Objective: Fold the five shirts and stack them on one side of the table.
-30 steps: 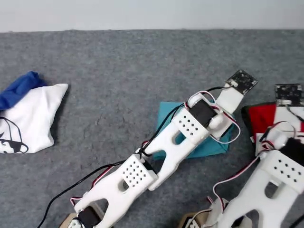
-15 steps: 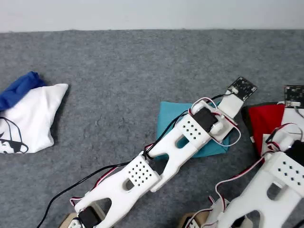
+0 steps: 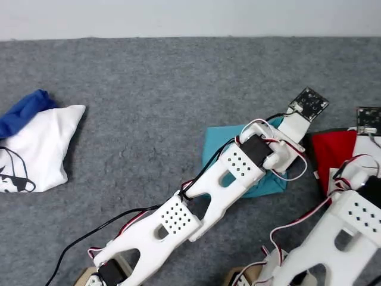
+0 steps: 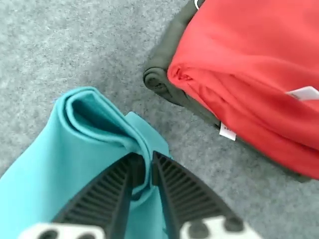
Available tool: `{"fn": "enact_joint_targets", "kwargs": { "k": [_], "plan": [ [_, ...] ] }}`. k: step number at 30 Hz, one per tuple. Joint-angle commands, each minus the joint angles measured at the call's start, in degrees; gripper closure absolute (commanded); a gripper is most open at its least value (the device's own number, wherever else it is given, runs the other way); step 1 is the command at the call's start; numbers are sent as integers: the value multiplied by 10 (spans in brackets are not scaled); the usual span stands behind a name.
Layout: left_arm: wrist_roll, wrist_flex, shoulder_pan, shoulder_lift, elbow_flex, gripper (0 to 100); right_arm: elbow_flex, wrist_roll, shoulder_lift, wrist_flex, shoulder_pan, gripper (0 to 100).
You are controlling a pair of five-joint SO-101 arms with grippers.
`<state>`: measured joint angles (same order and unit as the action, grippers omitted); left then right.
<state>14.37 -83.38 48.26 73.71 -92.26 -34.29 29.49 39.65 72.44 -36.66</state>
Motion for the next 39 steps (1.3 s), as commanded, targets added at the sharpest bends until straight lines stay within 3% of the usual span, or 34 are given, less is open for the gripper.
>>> {"fn": "enact_joint_targets", "kwargs": {
  "k": [1,5,15,23,29,35,39],
  "plan": [
    [1,5,4,-12,-38,949,22,-6,14,-7,-4,830],
    [4,-15,4,-13,-39,801,22,-6,14,-7,-4,830],
    [1,-19,-15,-88,-39,794,22,-6,14,-7,-4,830],
    [0,-105,-162,-178,-38,794,20,-6,7,-7,14,830],
    [0,-166,-267,-84,-38,794,-5,-7,6,-14,161,830],
    [1,-171,-281,18,-39,794,-58,-7,6,-87,341,830],
    [1,-171,-284,35,-39,794,-78,-7,5,-129,419,830]
  ]
}}
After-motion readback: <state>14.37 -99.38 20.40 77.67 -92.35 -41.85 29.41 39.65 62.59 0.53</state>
